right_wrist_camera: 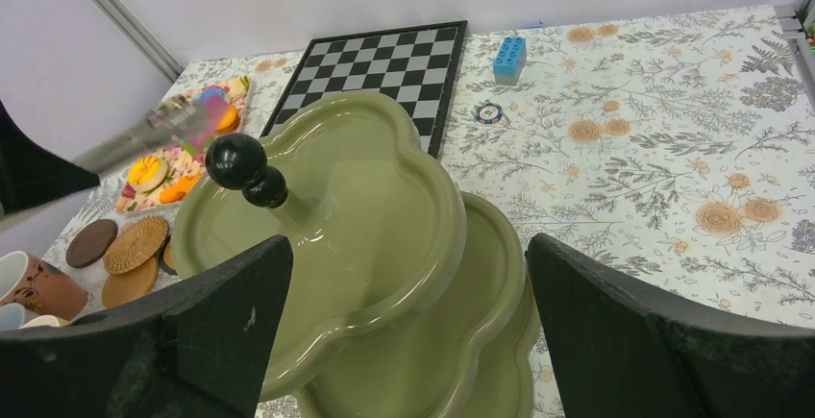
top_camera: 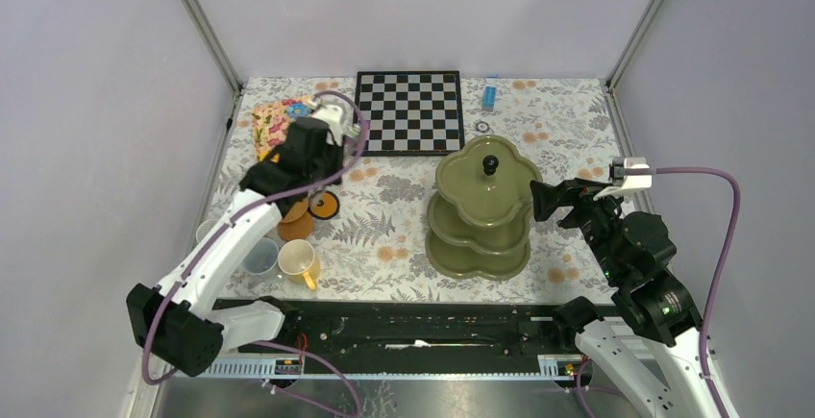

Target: Serve the afternoon tea

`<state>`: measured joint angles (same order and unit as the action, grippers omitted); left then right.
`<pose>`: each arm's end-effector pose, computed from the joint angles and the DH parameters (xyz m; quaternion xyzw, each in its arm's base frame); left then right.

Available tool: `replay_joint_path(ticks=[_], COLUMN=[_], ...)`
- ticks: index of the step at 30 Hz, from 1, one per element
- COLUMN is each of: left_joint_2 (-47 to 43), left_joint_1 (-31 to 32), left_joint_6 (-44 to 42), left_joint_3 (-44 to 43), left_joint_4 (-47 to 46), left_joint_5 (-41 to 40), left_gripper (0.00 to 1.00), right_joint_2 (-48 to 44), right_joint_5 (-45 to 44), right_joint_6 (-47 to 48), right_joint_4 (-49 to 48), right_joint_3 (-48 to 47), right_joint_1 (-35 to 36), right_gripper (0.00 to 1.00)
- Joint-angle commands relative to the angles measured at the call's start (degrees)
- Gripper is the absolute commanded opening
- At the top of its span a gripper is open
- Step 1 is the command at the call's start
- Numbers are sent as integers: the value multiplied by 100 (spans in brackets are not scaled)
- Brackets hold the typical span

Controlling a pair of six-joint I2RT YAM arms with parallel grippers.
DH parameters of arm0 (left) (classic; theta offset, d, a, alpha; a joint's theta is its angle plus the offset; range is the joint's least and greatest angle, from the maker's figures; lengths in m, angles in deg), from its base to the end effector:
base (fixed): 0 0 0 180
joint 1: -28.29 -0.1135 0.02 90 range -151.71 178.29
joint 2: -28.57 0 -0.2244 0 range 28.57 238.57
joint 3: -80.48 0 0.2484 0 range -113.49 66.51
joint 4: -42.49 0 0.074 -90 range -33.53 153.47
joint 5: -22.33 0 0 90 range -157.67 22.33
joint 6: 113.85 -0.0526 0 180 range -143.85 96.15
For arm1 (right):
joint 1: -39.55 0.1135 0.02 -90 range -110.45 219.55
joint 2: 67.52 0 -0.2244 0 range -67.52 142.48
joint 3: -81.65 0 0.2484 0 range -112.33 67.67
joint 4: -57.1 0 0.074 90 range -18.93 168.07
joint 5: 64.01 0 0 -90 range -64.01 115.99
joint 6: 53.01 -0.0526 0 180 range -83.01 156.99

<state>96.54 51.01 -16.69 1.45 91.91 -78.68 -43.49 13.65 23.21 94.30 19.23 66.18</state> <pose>0.2604 -0.0982 0.2912 0.0799 0.8934 -0.0283 0.4411 0.1258 0.0505 0.3617 -0.0015 0.6999 0.1747 0.6925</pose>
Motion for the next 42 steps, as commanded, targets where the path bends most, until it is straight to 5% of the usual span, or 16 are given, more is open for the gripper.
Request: replay_joint_path(ticks=[1,10,17,29,42], left_joint_2=[-244,-357,-782,-789,711], left_joint_1=[1021,3428,4613,5974,6456], left_joint_6=[579,1790,2173,2423,1674], left_joint_3=[249,798,1260,2220,2071], left_joint_4=[356,911,509,-1574,-3419], left_joint_5=[201,-35,-402,-1206,-1734], left_gripper=[32,31,31,30,30], right_joint_2=[56,13,-25,-177,-331], right_joint_5=[25,-5,8,-4,-15], right_joint_6=[6,-61,-138,-233,-354], right_joint_4=[-288,-284,-281,-245,-26], right_joint_3=[-158,-123,-101,1,-43], right_joint_1=[26,26,26,26,26], right_gripper=[98,98,98,98,98])
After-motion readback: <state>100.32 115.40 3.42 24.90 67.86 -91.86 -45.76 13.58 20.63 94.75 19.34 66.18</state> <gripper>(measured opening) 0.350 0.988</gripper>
